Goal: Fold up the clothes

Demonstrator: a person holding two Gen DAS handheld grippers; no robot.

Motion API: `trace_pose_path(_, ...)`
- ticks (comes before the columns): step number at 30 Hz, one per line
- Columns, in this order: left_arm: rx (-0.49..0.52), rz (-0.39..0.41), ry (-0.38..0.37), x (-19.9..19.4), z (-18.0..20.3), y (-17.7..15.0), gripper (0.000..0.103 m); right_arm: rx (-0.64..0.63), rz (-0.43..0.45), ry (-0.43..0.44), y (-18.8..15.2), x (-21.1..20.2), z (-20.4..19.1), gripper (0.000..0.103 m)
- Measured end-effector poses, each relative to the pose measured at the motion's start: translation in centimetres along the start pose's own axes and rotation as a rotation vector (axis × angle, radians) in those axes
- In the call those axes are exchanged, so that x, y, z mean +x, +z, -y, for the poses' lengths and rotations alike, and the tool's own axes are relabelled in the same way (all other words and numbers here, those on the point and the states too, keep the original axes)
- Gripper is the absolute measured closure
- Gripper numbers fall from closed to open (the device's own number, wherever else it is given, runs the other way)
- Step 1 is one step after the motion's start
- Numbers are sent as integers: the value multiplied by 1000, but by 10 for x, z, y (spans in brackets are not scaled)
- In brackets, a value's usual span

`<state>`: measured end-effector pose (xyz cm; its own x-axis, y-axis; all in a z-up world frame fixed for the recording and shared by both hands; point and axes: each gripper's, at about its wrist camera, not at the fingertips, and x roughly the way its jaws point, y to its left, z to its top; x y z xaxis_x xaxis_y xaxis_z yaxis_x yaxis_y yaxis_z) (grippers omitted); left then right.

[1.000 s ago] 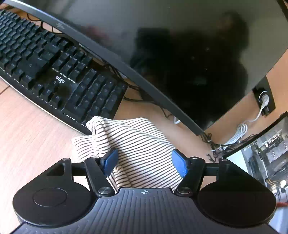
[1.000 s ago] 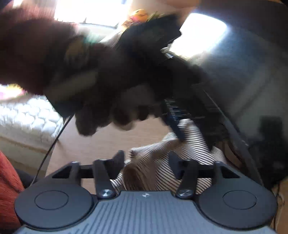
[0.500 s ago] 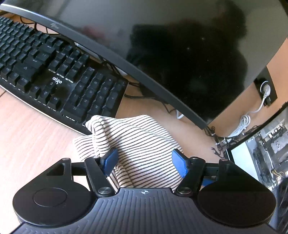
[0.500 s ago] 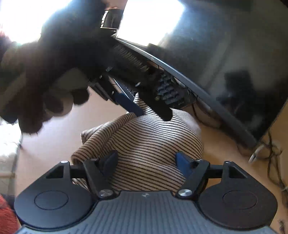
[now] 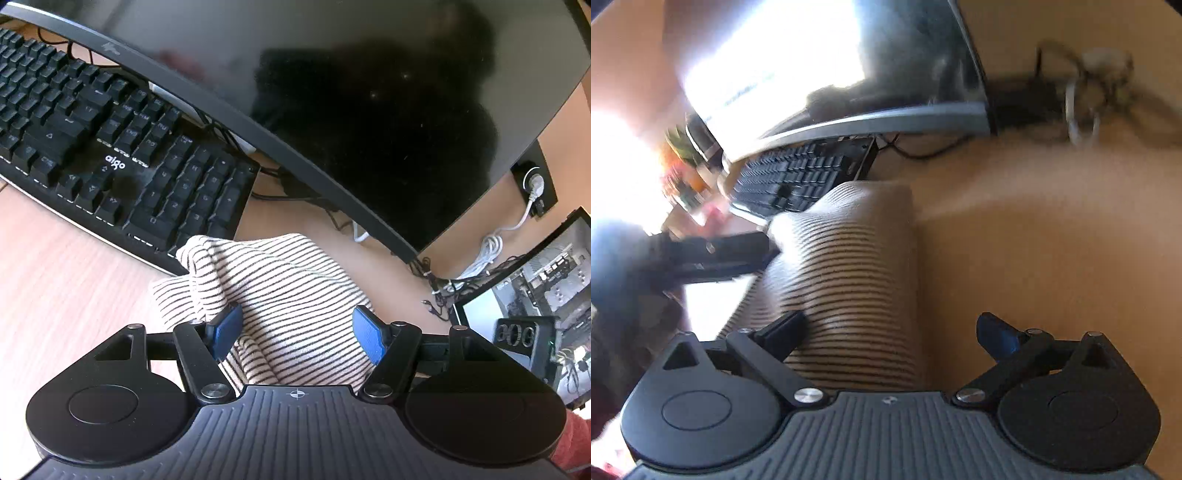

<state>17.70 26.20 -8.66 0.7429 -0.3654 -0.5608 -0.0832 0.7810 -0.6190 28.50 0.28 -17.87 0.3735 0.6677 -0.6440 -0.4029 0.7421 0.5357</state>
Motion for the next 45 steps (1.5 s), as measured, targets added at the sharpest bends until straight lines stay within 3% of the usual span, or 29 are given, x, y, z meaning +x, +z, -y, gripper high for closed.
trace_pose_path(1, 1, -1, -1, 0, 0, 0, 32, 24, -20, 41, -2, 5, -1, 5)
trace_pose_path(2, 2, -2, 4, 0, 0, 0, 31, 13, -27, 58, -3, 5, -5, 17)
trace_pose_path(3, 4, -3, 9, -1, 0, 1, 31, 0, -32, 73, -3, 4, -9, 18)
trace_pose_path(6, 10, 1, 24, -3, -1, 2, 27, -163, 50, 64, 12, -12, -46, 25)
trace_pose_path(9, -20, 2, -4, -3, -7, 2, 31, -293, 86, 55, 20, -26, -70, 37)
trace_pose_path(12, -10, 7, -3, -1, -2, -1, 31, -424, 26, -80, 16, -10, -78, 37)
trace_pose_path(14, -9, 10, -4, -1, -2, -2, 31, -449, 25, -128, 10, -4, -82, 31)
trace_pose_path(17, -14, 15, -7, -2, -3, -3, 31, -485, 26, -198, -1, 6, -88, 30)
trace_pose_path(20, -28, 22, -11, -2, -6, -4, 31, -640, 120, -220, -15, -10, -118, 31)
trace_pose_path(22, -25, 26, -4, -2, -5, -5, 31, -721, 122, -224, -31, -9, -136, 31)
trace_pose_path(25, -17, 27, 10, -1, -3, -6, 31, -778, 48, -260, -61, 18, -140, 26)
trace_pose_path(27, -7, 24, 22, -1, -1, -6, 31, -823, 80, -281, -70, 26, -141, 23)
trace_pose_path(31, 9, 32, 47, -1, 4, -8, 31, -635, 66, -165, -44, -2, -130, 20)
trace_pose_path(35, 4, 47, 53, -2, 5, -11, 31, -436, 91, -169, -26, -19, -94, 13)
trace_pose_path(38, -2, 47, 54, -3, 4, -11, 31, -274, 29, -124, -24, 1, -61, 6)
trace_pose_path(40, 2, 45, 61, -3, 5, -11, 30, -151, -15, -44, -20, 23, -40, 6)
trace_pose_path(42, 12, 44, 72, -2, 7, -10, 27, -121, -11, 4, -17, 19, -42, 24)
trace_pose_path(45, 22, 51, 93, -1, 9, -10, 23, -118, 14, 49, -12, 9, -48, 27)
